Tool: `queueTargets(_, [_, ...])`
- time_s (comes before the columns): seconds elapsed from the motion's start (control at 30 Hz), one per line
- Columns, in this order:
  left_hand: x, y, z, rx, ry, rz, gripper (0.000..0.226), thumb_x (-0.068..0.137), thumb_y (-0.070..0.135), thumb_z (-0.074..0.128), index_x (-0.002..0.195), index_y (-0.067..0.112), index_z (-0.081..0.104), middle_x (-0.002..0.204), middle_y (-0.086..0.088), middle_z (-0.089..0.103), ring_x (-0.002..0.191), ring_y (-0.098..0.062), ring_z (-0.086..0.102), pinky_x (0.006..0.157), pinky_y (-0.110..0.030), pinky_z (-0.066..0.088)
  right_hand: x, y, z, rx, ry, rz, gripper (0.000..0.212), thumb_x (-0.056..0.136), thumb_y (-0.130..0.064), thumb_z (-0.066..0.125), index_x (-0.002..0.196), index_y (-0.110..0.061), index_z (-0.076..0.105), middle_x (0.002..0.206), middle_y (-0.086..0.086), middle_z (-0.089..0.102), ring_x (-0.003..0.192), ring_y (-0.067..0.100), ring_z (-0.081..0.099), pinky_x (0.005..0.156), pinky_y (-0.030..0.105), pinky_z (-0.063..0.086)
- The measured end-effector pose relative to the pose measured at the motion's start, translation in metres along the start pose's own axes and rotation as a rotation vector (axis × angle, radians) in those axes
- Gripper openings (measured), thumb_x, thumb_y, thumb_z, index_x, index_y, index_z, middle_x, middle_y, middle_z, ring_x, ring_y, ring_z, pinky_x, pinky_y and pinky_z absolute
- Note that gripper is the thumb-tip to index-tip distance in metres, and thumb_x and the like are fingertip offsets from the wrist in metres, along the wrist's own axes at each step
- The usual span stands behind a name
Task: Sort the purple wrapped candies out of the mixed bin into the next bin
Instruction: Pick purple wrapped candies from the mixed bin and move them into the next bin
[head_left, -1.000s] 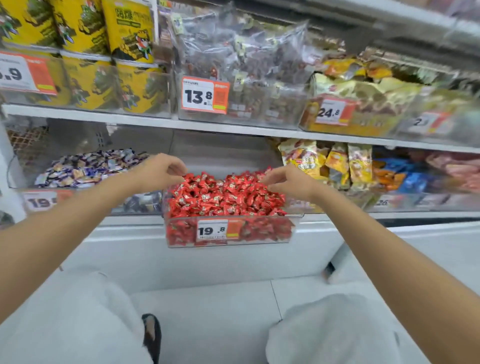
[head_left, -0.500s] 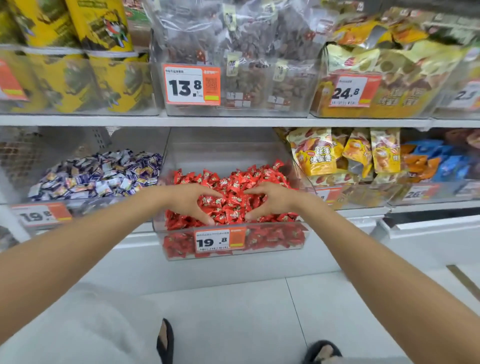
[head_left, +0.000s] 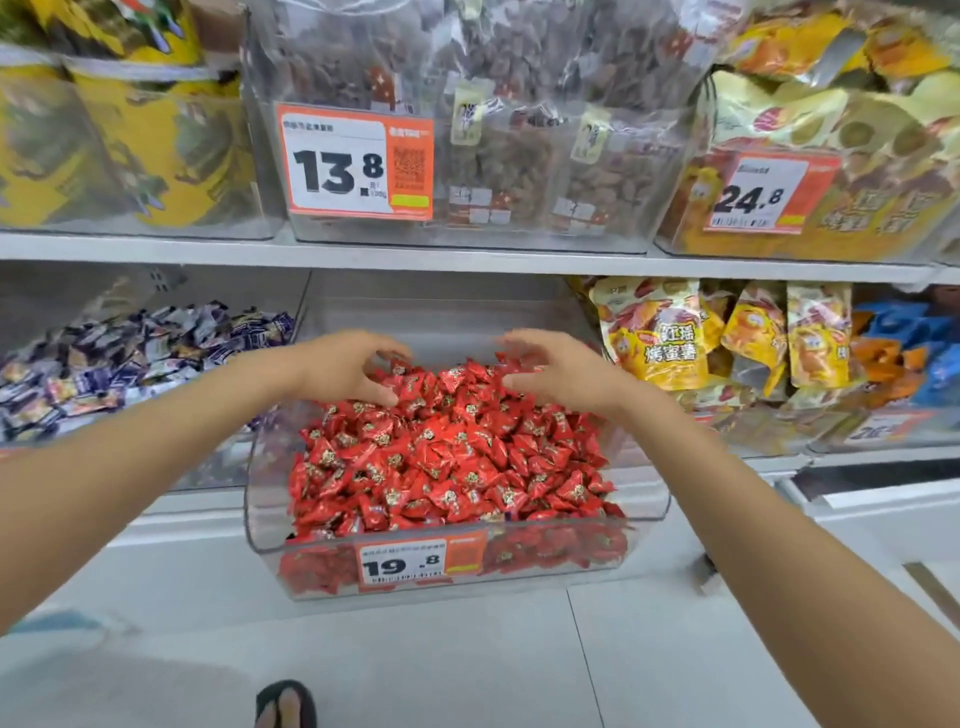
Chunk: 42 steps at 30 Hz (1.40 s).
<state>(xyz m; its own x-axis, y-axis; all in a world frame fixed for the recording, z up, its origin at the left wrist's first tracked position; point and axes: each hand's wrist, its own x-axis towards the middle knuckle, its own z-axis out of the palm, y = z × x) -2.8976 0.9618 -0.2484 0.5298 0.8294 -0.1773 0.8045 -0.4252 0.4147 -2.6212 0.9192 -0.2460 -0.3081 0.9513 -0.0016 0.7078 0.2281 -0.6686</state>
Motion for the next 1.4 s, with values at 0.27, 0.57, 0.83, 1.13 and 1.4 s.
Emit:
queueTargets(0.27, [-0.028, 0.01, 0.029, -0.112, -0.11, 0.088, 0.046, 0.08, 0.024, 0.078, 0.122, 0.027, 0.062, 0.119, 0.012, 0.063, 0.101, -0.005, 0.064, 0.084, -0.017, 0.051, -0.038, -0.021, 0.034, -0.163, -0.684, 0.018, 0.032, 0.087, -0.027, 0.073, 0.118, -0.018, 0.071, 0.103, 0.001, 0.069, 0.095, 0.01, 0.059, 0.084, 0.016, 0.044])
queueTargets(0.57, [-0.026, 0.012, 0.038, -0.216, -0.059, 0.075, 0.037, 0.078, 0.018, 0.079, 0.107, 0.036, 0.064, 0.105, 0.022, 0.063, 0.092, 0.002, 0.063, 0.079, -0.015, 0.053, -0.029, 0.009, 0.05, -0.381, -0.202, -0.078, 0.035, 0.084, -0.038, 0.073, 0.114, -0.021, 0.071, 0.085, -0.008, 0.046, 0.095, 0.018, 0.047, 0.085, 0.031, 0.037])
queueTargets(0.83, [0.004, 0.023, 0.034, -0.214, -0.064, 0.116, 0.033, 0.08, 0.022, 0.077, 0.103, 0.04, 0.064, 0.101, 0.023, 0.065, 0.089, 0.003, 0.064, 0.079, -0.014, 0.051, -0.031, 0.021, 0.025, -0.155, 0.085, -0.036, 0.026, 0.08, -0.031, 0.078, 0.101, -0.016, 0.073, 0.111, -0.001, 0.051, 0.112, 0.013, 0.043, 0.102, 0.027, 0.033])
queueTargets(1.13, [0.019, 0.046, 0.024, -0.552, -0.129, 0.009, 0.059, 0.07, 0.048, 0.062, 0.124, 0.025, 0.057, 0.106, 0.004, 0.071, 0.095, -0.008, 0.07, 0.083, -0.024, 0.057, -0.004, 0.006, 0.032, 0.193, 0.182, -0.007, 0.021, 0.08, 0.0, 0.073, 0.088, -0.019, 0.067, 0.075, -0.007, 0.065, 0.064, 0.0, 0.055, 0.063, 0.02, 0.045])
queueTargets(1.4, [-0.016, 0.043, -0.005, -0.817, 0.167, -0.053, 0.009, 0.084, 0.002, 0.07, 0.091, 0.006, 0.067, 0.071, -0.007, 0.073, 0.064, -0.011, 0.069, 0.063, -0.02, 0.058, -0.008, -0.045, 0.028, 0.494, 0.15, 0.006, 0.028, 0.078, 0.005, 0.074, 0.098, -0.014, 0.066, 0.089, 0.009, 0.07, 0.073, 0.016, 0.067, 0.076, 0.029, 0.056])
